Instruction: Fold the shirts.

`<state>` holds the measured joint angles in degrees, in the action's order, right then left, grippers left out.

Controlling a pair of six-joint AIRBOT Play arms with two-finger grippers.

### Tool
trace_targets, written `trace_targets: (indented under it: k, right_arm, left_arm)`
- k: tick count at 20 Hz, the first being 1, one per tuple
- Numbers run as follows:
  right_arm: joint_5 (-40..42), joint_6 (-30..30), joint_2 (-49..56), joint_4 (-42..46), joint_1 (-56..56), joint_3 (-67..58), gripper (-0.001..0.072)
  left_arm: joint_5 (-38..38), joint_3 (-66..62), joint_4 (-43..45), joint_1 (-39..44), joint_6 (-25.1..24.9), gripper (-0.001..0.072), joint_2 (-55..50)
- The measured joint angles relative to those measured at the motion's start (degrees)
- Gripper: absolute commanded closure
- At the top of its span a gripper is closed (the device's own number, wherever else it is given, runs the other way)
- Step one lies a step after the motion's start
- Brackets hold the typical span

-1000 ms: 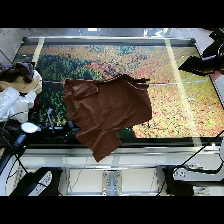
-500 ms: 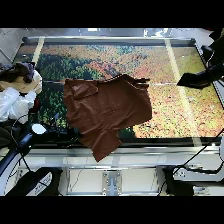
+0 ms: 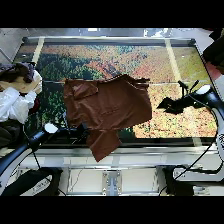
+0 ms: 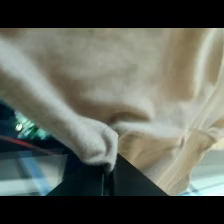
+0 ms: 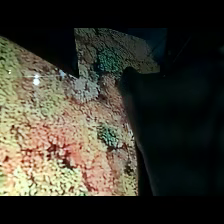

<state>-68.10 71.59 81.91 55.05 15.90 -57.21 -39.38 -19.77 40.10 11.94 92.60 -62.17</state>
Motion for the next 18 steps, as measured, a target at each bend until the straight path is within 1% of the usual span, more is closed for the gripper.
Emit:
trace_targets:
  k: [2,5,6,7,8,10,12,15,18]
  right_arm:
    - [4.59,-1.27,0.46,-4.39,-1.77,4.83,0.0158]
    - [9.88,-2.27,1.86,-8.96,-5.68,8.66,0.0162]
    - [11.78,-2.47,2.27,-11.02,-7.17,9.29,0.0341]
    - [14.10,-2.75,2.71,-12.68,-8.57,9.77,0.0711]
    - [16.20,-3.43,2.99,-13.75,-9.94,10.03,0.0697]
    - [17.64,-5.79,2.64,-17.81,-11.76,9.42,0.0698]
    - [15.69,-7.78,0.52,-20.13,-12.41,7.54,0.0699]
    - [8.61,-8.79,-7.02,-19.67,-12.11,2.58,0.0698]
    - [-0.48,-6.84,-19.17,-16.35,-11.89,-5.09,0.0698]
  left_arm:
    - [1.99,-0.02,-0.31,0.22,0.00,0.0692,0.83]
    - [3.30,-0.07,-0.59,-0.04,0.00,0.0693,3.39]
    - [3.34,-0.07,-0.87,-0.26,0.00,0.0693,4.31]
    - [3.41,-0.07,-1.03,-0.59,0.00,0.0693,5.29]
    - [3.48,-0.07,-1.18,-0.96,0.00,0.0693,6.25]
    - [3.50,-0.20,-1.31,-2.27,0.00,0.0695,8.85]
    - [3.58,-0.94,-1.38,-4.68,-0.31,0.0695,13.05]
    - [2.86,-4.72,-0.04,-10.95,-1.66,0.0697,22.93]
    - [-1.81,-13.00,5.88,-18.91,-2.36,0.0697,34.16]
